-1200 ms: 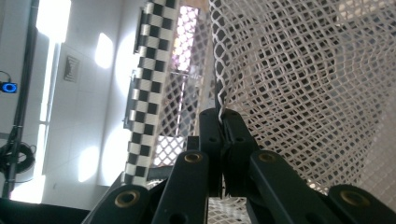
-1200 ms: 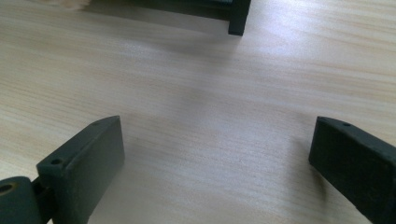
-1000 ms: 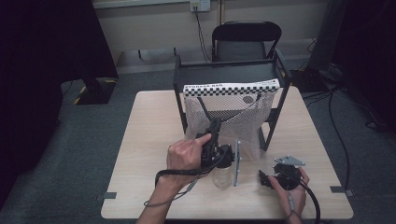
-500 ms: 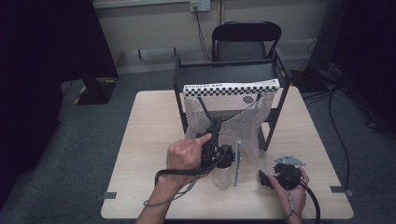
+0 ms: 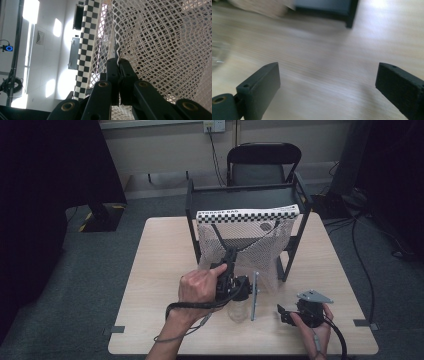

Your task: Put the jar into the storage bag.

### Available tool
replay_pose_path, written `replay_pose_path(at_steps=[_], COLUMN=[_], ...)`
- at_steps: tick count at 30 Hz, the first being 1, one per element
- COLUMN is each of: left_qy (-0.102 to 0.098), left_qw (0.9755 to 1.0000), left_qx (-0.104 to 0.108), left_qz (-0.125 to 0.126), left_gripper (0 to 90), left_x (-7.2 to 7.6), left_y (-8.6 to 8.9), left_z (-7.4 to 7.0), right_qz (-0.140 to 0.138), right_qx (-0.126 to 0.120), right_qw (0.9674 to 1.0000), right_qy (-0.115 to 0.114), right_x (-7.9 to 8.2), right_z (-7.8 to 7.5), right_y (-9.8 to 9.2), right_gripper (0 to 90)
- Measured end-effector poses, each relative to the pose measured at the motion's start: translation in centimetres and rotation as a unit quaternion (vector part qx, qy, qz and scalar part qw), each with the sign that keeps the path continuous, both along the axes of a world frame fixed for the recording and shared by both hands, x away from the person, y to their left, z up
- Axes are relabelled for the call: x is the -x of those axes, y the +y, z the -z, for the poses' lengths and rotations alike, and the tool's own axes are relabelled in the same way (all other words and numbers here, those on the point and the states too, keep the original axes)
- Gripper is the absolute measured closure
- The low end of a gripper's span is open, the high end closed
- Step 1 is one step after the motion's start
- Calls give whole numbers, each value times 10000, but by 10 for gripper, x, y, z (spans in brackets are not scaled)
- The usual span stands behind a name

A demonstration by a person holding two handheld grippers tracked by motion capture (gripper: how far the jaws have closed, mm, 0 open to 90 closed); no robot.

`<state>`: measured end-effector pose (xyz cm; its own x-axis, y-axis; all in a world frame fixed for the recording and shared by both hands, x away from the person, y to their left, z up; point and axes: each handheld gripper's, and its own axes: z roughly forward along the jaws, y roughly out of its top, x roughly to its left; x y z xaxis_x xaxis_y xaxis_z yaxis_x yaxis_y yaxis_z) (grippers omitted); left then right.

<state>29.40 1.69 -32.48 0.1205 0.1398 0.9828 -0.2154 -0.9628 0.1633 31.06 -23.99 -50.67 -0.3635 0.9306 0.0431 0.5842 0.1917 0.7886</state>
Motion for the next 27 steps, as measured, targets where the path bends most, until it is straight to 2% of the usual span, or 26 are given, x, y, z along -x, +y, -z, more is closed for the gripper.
replay_pose_path(at_steps=[4, 7, 9, 10, 14, 15, 17, 19, 22, 27], left_qy=[0, -12, -7, -7, 21, 15, 33, 59, 70, 84], left_qw=[10000, 10000, 10000, 10000, 10000, 10000, 10000, 10000, 9999, 9999], left_qx=[24, 3, 1, 1, -27, -23, -28, -9, -69, -46], left_qz=[17, 31, 28, 28, 34, 41, 41, 50, 32, 34], left_gripper=[880, 880, 880, 880, 880, 880, 880, 880, 880, 879], left_x=[1, 1, 2, 2, 1, 1, 2, 1, 1, 1], left_y=[0, -1, -1, -1, -1, -1, 0, 0, 0, 0], left_z=[-2, -4, -4, -4, -4, -4, -4, -4, -3, -3], right_qz=[-352, -679, -987, -987, -1520, -1685, -1807, -1974, -2075, -2237], right_qx=[-211, -390, -431, -431, -527, -521, -509, -595, -631, -579], right_qw=[9984, 9946, 9905, 9905, 9816, 9785, 9758, 9713, 9691, 9661], right_qy=[-386, -679, -854, -854, -1028, -1071, -1123, -1189, -1176, -1152], right_x=[10, 19, 25, 25, 30, 32, 33, 34, 34, 30], right_z=[-22, -41, -54, -54, -71, -75, -79, -84, -86, -87], right_y=[6, 11, 17, 17, 32, 37, 43, 48, 51, 57], right_gripper=[60, 71, 81, 81, 118, 130, 140, 145, 137, 131])
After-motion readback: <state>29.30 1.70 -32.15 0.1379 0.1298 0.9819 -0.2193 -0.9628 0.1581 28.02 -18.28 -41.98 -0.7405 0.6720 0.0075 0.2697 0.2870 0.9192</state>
